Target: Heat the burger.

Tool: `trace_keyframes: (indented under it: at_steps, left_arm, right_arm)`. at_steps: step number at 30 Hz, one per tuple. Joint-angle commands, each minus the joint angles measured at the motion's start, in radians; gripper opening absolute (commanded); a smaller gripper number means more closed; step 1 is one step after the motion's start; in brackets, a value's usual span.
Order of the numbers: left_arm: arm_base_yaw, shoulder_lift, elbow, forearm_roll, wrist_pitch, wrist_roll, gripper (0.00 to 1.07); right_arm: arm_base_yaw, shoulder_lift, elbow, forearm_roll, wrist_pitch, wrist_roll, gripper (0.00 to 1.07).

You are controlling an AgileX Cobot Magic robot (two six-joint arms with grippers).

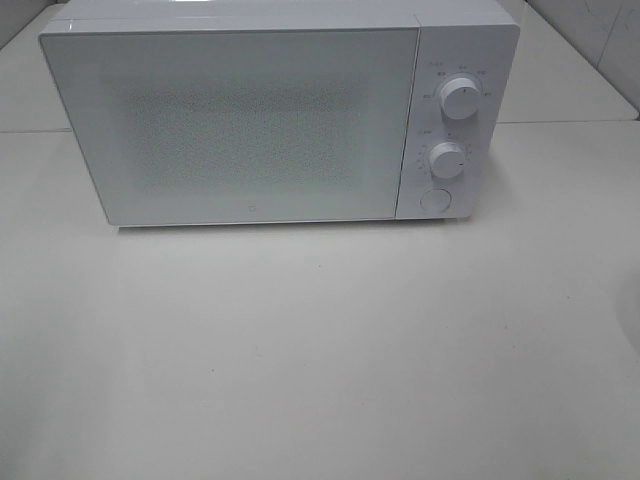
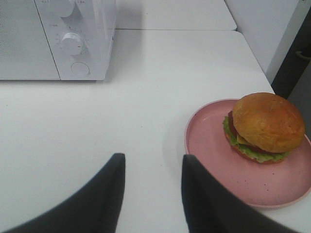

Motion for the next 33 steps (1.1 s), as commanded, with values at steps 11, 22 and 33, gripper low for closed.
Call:
trace_keyframes:
  at_steps: [11,22,33]
  left_arm:
    - [-0.002,-0.245,0.026,0.072,-0.016,-0.089,1.01]
    - [-0.016,-0.323,0.028,0.110,-0.019,-0.157,1.01]
    - [-0.120,-0.323,0.028,0.116,-0.019,-0.155,1.01]
  right_arm:
    - [-0.005,-0.029,0.000,-0.001,-0.006,-0.006,0.41]
    - [-0.005,-0.027,0.000,-0.001,-0.006,-0.005,0.41]
    - [-0.005,-0.026,0.000,-0.001,-0.006,-0.005,0.41]
